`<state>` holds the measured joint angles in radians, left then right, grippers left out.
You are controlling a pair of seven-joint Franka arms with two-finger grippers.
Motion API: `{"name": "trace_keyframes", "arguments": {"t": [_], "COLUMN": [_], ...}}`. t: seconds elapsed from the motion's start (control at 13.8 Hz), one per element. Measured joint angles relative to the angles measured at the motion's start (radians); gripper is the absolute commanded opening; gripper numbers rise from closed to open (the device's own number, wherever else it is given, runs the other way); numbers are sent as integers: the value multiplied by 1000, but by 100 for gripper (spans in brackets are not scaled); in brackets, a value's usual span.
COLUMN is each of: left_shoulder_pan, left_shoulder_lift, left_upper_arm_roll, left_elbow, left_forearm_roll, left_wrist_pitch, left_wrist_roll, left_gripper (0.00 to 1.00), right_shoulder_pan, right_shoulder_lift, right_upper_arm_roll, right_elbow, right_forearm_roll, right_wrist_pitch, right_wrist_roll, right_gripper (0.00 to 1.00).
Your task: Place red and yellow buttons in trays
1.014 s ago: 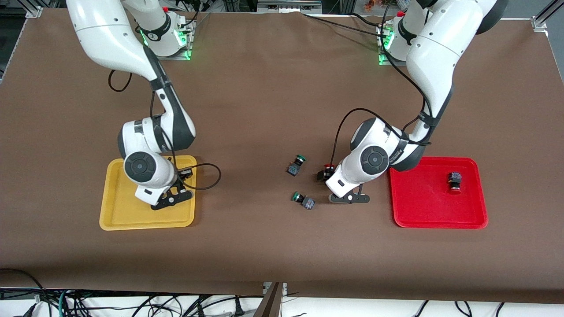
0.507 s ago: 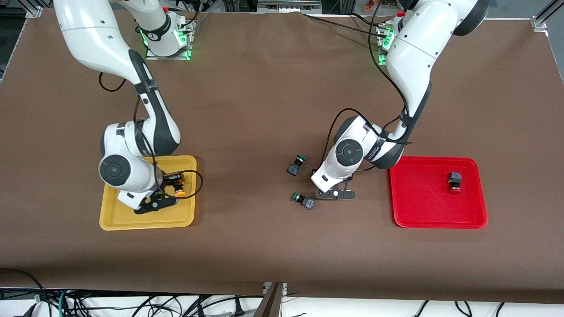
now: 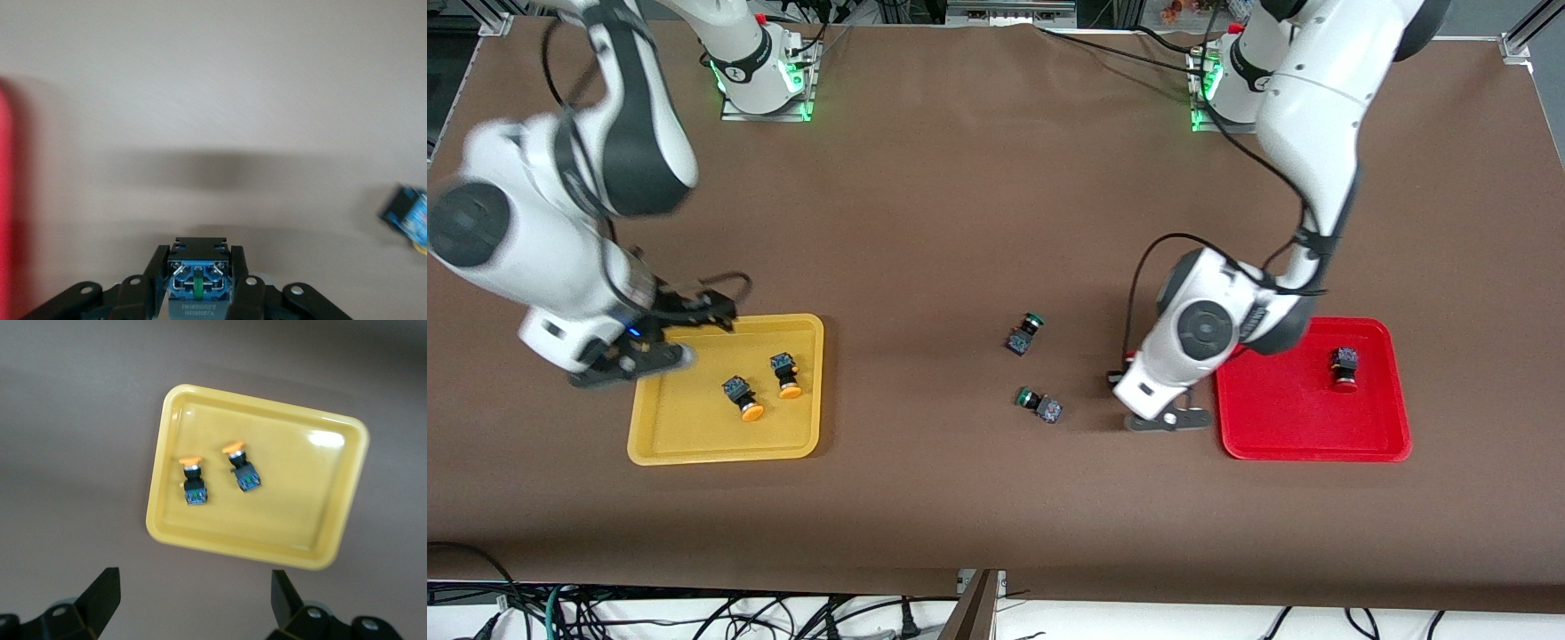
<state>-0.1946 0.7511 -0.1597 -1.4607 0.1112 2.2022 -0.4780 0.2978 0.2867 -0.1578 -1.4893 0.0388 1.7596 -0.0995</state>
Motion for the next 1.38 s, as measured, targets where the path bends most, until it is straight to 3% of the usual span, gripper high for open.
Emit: {"name": "trace_keyframes", "arguments": {"t": [0.29, 0.51, 0.8, 0.94, 1.09, 1.16, 1.23, 1.3, 1.38], "left_shoulder_pan": [191, 300, 330, 330, 330, 330, 331, 332, 334], "left_shoulder_lift": [-53, -51, -50, -51, -51, -51, -51, -51, -52], "left_upper_arm_roll": [0, -17, -28, -31, -34, -34, -34, -34, -34], "left_elbow": [-6, -64, -140, -159, -170, -173, -174, -175, -175], "left_forearm_roll": [0, 0, 0, 0, 0, 0, 0, 0, 0], "left_wrist_pitch": [-73, -75, -27, -20, -15, -14, -3, 19, 41], "left_wrist_roll": [286, 415, 443, 445, 445, 445, 445, 446, 446], "left_gripper": [0, 1, 3, 9, 26, 45, 84, 100, 100], "right_shoulder_pan": [-5, -6, -3, -3, -3, -3, -3, -2, -1], "right_shoulder_lift": [-135, -157, -154, -150, -147, -146, -144, -143, -141], "right_upper_arm_roll": [-85, -91, -86, -86, -86, -86, -85, -84, -83], "right_elbow": [-18, -41, -49, -49, -50, -51, -51, -51, -51], "right_forearm_roll": [0, 0, 0, 0, 0, 1, 3, 4, 5], "right_wrist_pitch": [-101, -133, -163, -163, -162, -161, -160, -160, -159], "right_wrist_roll": [-90, -37, -49, -94, -110, -115, -119, -121, -122], "right_gripper": [100, 100, 100, 100, 100, 100, 100, 100, 100]}}
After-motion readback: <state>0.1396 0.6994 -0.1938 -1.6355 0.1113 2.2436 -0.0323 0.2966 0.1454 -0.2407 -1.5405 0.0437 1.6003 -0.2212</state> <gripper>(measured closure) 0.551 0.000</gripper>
